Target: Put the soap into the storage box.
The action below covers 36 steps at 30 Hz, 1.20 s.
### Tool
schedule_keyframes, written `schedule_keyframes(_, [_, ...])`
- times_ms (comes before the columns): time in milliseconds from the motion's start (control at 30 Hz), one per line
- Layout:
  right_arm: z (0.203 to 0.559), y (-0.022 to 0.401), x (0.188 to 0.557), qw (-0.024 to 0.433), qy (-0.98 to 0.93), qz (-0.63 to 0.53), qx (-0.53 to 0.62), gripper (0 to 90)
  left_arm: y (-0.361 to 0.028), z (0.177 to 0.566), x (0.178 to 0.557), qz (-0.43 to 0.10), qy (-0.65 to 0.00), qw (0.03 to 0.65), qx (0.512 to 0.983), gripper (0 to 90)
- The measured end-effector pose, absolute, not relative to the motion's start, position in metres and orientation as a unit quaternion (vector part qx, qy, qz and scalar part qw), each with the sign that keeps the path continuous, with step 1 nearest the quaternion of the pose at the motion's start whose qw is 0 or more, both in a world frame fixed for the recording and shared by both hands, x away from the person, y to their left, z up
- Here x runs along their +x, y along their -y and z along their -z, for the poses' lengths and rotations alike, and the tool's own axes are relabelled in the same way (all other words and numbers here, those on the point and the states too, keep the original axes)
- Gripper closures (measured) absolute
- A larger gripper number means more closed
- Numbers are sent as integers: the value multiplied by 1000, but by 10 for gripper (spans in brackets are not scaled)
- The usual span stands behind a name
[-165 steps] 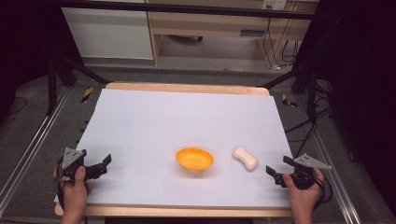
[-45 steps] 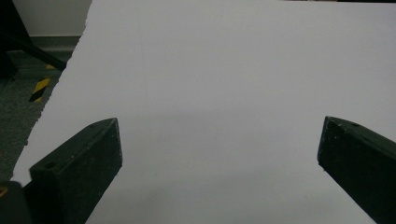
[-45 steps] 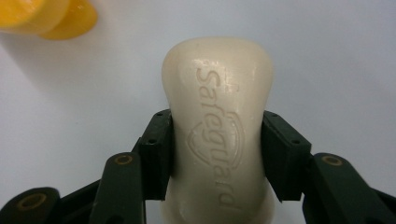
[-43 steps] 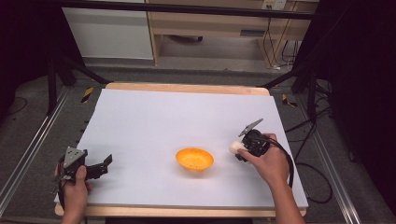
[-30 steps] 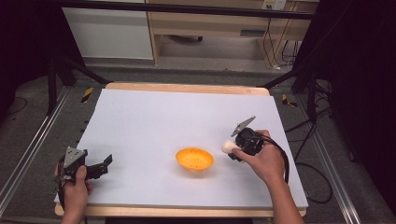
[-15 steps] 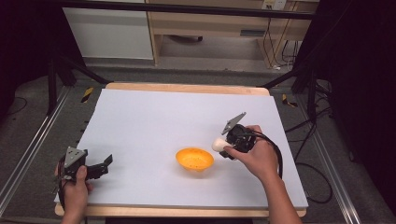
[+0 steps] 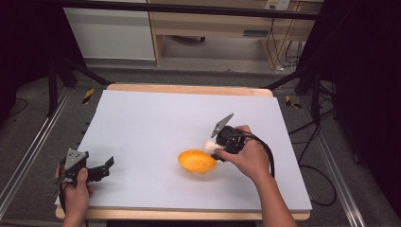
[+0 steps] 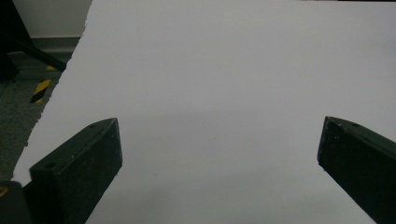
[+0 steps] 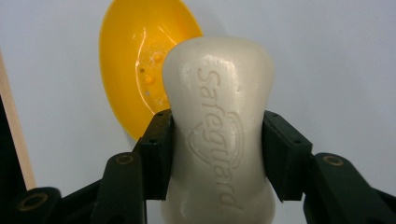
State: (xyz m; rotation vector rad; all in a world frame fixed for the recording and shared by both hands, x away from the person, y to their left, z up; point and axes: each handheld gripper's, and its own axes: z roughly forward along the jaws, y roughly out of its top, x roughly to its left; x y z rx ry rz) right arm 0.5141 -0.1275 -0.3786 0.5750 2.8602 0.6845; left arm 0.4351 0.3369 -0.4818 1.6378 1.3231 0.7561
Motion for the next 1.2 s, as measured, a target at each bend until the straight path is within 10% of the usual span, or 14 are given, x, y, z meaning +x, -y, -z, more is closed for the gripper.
schedule_keyframes(1200, [402, 64, 518, 28, -975, -190, 110, 494, -337, 482, 435, -303, -532, 437, 659, 0])
